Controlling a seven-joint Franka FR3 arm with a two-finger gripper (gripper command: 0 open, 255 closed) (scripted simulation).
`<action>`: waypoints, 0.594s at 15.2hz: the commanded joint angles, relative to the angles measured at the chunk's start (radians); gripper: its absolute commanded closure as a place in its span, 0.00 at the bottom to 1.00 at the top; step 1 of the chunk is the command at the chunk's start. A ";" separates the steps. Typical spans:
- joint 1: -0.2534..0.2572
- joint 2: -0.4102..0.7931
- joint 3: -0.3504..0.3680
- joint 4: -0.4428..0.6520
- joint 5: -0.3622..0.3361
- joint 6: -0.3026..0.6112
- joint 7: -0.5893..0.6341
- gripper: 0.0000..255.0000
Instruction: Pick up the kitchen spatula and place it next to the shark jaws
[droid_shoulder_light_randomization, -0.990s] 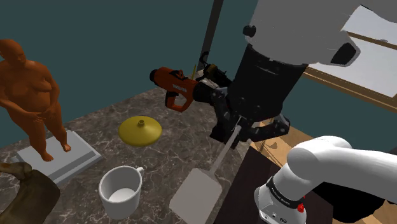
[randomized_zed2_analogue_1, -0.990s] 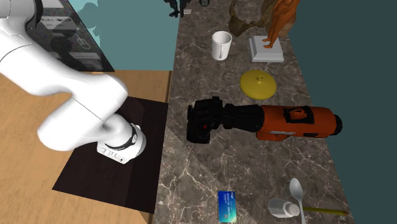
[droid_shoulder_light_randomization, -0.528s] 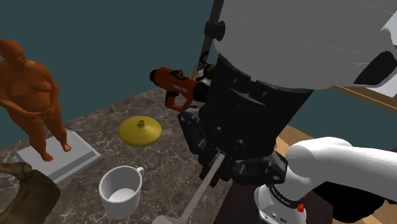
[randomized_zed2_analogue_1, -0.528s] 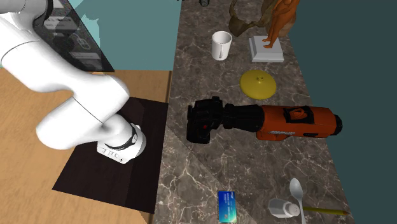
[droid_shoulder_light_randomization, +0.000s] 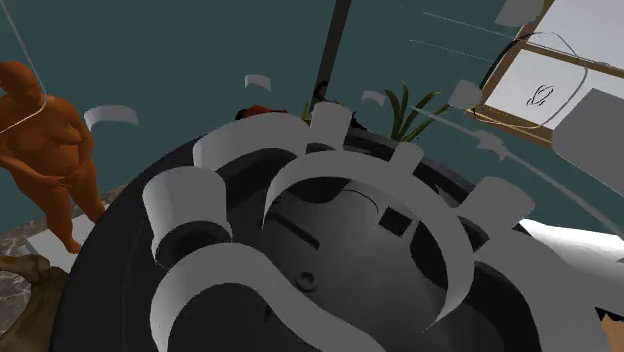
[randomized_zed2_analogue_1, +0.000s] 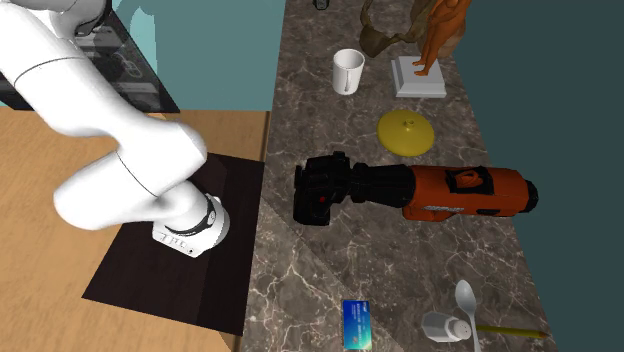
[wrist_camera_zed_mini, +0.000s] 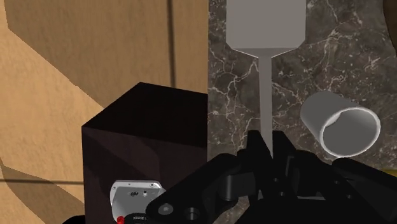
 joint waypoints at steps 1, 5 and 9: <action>-0.077 0.009 0.074 0.106 0.028 -0.010 0.056 1.00; -0.261 0.010 0.219 0.362 0.091 -0.055 0.178 1.00; -0.339 -0.012 0.279 0.462 0.130 -0.060 0.229 1.00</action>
